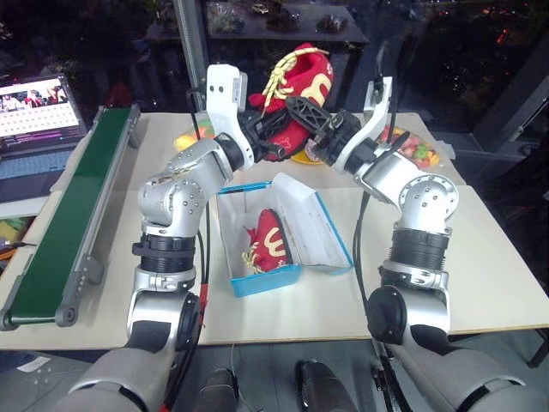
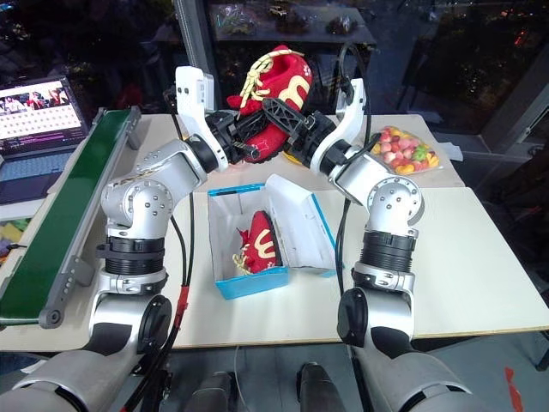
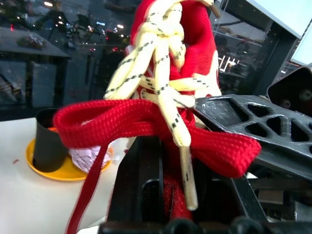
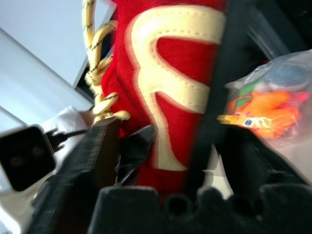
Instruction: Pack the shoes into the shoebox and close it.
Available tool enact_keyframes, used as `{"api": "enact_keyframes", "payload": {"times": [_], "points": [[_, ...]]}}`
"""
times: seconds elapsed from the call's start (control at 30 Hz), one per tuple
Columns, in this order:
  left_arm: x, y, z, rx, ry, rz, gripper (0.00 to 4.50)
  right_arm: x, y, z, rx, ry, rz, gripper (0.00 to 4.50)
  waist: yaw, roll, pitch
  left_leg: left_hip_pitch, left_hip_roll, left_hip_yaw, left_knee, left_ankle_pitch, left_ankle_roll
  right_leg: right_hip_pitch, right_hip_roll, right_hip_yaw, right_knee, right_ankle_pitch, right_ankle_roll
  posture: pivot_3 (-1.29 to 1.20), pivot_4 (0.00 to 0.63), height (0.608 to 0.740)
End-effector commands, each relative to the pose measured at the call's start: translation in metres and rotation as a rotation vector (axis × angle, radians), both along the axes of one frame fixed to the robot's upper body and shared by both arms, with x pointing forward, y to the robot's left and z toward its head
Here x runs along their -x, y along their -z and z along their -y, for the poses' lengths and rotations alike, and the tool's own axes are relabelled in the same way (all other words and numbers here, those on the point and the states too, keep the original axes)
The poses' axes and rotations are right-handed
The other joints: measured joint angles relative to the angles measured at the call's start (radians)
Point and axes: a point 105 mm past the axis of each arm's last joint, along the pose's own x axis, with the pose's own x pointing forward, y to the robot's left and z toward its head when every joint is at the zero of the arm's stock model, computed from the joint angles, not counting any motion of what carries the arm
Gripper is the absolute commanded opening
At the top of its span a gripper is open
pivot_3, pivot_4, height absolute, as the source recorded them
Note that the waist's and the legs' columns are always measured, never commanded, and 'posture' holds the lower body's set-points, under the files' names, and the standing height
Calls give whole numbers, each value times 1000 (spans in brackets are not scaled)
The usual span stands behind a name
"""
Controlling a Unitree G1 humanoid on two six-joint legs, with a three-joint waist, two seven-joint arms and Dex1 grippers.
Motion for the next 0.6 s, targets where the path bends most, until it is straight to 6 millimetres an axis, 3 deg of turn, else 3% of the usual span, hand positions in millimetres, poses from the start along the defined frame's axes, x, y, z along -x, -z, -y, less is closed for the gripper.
{"api": "enact_keyframes", "payload": {"times": [0.03,0.07,0.17,0.33,0.47,0.6], "points": [[12,-14,3,15,29,54,1314,3,-22,6,-51,22,67,1755,0,0,0,0,0,0,0,0,0,0,0,0,0,0,0,0,150,733],[12,-14,2,27,23,51,1507,3,-22,6,-51,23,68,1419,0,0,0,0,0,0,0,0,0,0,0,0,0,0,0,0,150,733],[15,-17,-2,59,25,48,2632,3,-25,5,-50,29,72,548,1,0,0,-1,0,0,0,0,0,0,0,0,-1,0,0,0,150,733],[16,-11,-18,11,-16,32,4481,1,-24,6,21,53,74,410,-1,0,0,-1,0,0,0,0,0,0,0,0,-1,0,0,0,150,733],[11,0,-56,-133,-132,48,4500,9,-13,-1,212,10,78,410,-5,2,1,-1,0,0,0,0,0,-1,0,0,0,0,0,0,150,733],[8,36,-102,-449,-263,33,4500,29,16,-17,435,-126,36,410,-16,4,2,0,0,0,-2,0,0,-2,0,2,0,-1,0,0,150,733]]}}
